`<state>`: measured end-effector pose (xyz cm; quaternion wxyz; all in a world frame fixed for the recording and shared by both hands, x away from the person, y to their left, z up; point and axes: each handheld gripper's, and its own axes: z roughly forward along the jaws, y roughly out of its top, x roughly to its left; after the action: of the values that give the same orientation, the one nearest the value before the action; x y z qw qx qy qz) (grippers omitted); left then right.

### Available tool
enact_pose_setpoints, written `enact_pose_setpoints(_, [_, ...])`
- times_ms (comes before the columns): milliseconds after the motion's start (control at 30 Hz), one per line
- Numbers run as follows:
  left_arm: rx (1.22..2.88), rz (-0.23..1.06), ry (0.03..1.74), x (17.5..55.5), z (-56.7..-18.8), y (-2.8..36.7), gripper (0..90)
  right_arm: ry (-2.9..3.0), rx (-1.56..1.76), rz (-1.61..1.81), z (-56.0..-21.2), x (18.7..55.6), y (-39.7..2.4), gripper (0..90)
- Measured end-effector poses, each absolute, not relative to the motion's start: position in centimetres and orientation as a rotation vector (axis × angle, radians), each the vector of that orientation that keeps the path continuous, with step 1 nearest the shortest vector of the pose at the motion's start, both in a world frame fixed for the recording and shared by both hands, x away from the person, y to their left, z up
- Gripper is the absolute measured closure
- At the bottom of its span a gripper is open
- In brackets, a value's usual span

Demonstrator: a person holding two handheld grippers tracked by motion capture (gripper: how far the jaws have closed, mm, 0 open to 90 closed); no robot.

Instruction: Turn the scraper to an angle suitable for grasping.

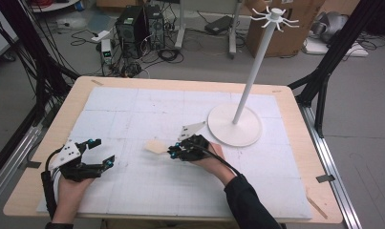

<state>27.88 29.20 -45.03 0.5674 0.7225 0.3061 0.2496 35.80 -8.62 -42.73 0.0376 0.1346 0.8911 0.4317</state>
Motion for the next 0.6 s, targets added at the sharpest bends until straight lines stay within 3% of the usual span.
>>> enact_pose_setpoints(333, [1.700, 0.588, 0.715, 27.9, -45.0, 29.2, 17.1, 2.886, 0.083, 1.293, -43.2, 36.4, -1.6, 81.4])
enact_pose_setpoints(600, [1.701, 0.597, 0.707, 27.8, -45.0, 29.1, 17.0, 2.942, -0.044, 1.261, -43.9, 36.0, 1.8, 81.4])
